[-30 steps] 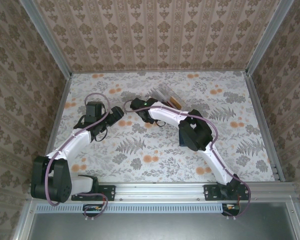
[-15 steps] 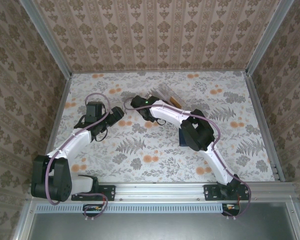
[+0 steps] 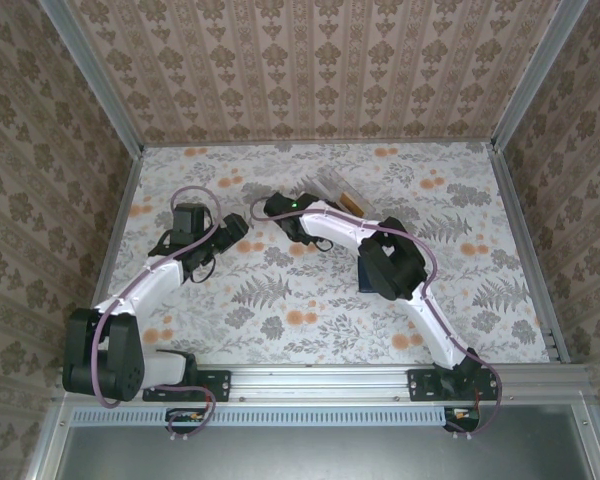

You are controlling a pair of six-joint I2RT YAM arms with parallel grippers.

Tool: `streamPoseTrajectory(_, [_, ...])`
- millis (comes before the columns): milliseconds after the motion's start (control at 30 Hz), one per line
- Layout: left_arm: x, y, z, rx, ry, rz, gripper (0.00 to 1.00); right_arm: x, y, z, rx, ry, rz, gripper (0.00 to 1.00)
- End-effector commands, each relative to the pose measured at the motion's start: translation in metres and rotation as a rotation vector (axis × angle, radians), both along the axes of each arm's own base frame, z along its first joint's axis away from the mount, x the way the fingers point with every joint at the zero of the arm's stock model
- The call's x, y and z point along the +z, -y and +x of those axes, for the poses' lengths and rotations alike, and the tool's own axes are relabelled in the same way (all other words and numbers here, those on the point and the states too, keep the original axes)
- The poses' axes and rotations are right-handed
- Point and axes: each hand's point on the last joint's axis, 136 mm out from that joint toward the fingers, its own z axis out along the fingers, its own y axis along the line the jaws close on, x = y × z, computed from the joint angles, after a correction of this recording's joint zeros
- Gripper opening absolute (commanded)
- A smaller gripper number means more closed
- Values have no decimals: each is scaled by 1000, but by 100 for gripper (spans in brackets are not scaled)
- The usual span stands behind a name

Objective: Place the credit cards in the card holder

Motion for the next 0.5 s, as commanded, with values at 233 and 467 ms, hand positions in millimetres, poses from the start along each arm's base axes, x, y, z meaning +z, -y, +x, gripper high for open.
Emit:
streamPoseTrajectory(233, [11, 4, 10, 0, 23, -27, 100, 3, 15, 3, -19, 48, -73, 43])
streamPoseTrajectory(467, [11, 4, 10, 1, 21, -31, 100, 24, 15, 7, -14, 91, -56, 39])
